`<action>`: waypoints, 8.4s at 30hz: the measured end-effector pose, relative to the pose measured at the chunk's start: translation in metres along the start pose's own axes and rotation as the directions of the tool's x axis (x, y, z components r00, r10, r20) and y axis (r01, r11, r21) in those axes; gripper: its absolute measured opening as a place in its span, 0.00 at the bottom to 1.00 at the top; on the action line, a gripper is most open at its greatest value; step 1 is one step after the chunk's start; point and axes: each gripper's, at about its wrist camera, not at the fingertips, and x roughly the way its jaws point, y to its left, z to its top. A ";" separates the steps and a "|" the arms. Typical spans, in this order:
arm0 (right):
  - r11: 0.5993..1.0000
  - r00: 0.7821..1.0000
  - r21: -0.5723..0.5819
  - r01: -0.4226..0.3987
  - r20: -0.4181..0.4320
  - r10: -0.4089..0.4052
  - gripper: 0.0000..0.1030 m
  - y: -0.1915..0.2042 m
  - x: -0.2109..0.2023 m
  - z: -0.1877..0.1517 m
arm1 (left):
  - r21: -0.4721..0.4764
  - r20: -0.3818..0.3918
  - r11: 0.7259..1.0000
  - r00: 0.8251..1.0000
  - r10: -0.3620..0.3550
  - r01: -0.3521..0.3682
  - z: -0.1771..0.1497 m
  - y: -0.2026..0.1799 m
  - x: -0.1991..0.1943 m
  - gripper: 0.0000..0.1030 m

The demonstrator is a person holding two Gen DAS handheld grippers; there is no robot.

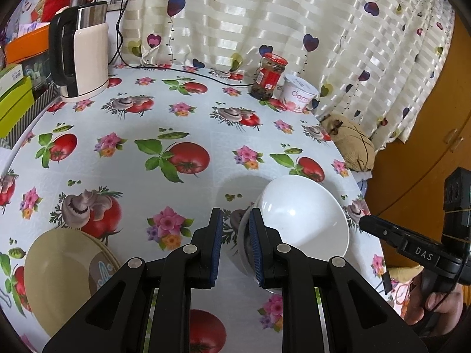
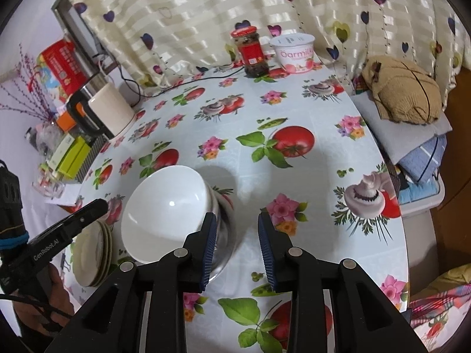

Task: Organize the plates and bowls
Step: 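Grasp the rim of the steel bowl stack with the right gripper, then lift and carry the bowl stack toward the beige plates with the right gripper, then lower the bowl stack onto the beige plates and open the right gripper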

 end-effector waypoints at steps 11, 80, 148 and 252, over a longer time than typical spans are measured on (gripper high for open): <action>0.999 0.999 0.035 -0.017 -0.031 0.018 0.28 -0.012 0.007 -0.006 | -0.017 -0.024 1.000 1.000 -0.006 0.006 -0.005 0.010 0.007 0.19; 0.996 0.982 -0.003 -0.086 -0.166 0.085 0.16 0.000 0.061 -0.024 | -0.260 -0.274 0.948 0.928 -0.253 0.182 -0.033 0.029 0.065 0.19; 0.983 0.986 -0.125 -0.136 -0.113 0.122 0.14 0.058 0.045 -0.013 | -0.243 -0.127 0.964 0.982 -0.140 0.106 -0.026 0.055 0.007 0.10; 0.803 0.943 -0.505 -0.315 -0.263 0.205 0.51 0.239 0.060 -0.075 | -0.303 0.004 0.913 0.958 0.288 -0.273 -0.097 0.159 -0.121 0.12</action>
